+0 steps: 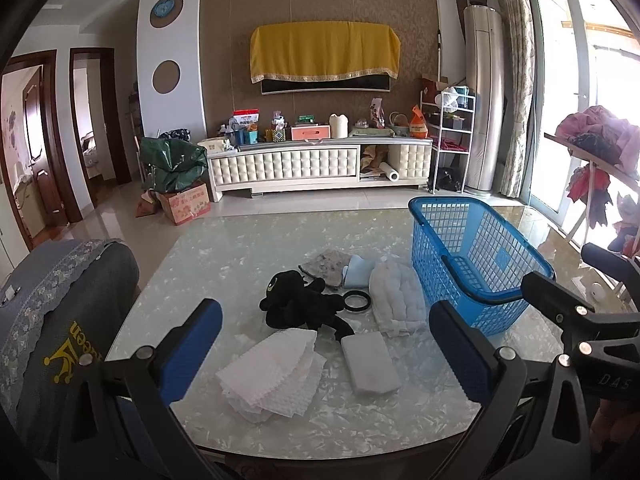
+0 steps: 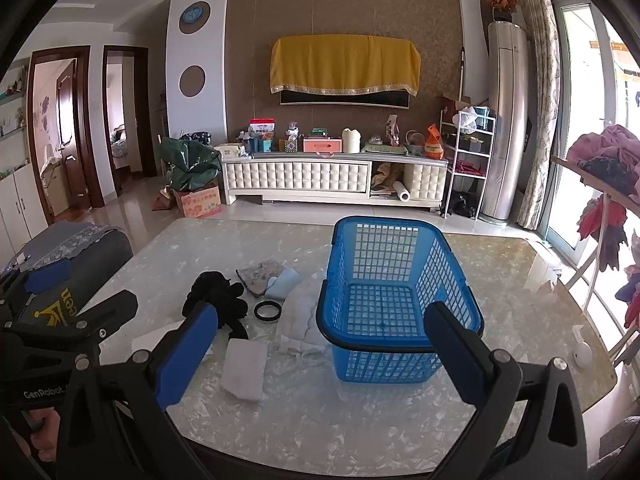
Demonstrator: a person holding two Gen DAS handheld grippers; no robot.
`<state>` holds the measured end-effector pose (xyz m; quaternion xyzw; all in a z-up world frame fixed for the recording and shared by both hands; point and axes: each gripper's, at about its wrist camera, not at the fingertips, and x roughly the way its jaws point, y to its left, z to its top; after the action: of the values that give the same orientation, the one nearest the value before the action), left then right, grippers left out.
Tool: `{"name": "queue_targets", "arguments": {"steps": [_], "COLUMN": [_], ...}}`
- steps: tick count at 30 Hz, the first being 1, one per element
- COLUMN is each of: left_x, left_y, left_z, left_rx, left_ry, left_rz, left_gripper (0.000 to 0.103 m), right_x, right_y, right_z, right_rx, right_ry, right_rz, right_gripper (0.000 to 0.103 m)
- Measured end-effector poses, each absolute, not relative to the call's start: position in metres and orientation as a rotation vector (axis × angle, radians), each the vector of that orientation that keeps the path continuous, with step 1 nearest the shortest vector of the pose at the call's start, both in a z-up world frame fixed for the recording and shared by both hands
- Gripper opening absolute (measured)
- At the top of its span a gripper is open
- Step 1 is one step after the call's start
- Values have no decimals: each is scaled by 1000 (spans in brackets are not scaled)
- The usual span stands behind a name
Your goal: Organize soft objects
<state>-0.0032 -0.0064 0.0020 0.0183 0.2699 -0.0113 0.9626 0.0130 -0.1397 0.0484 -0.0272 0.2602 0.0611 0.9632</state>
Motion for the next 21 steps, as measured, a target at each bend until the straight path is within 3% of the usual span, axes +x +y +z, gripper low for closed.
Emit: {"name": "queue_targets", "arguments": {"steps": [21], "left_x": [-1], "left_y": [-9], "left_z": [1], "left_rx": [52], "left_ry": [555], "left_rz": [-10], "left_gripper": [103], "right_x": [13], "right_y": [-139], "right_z": [49], "right_rx": [-57], "right_ry": [521], "right_rz": [124], "right_gripper": [103]}}
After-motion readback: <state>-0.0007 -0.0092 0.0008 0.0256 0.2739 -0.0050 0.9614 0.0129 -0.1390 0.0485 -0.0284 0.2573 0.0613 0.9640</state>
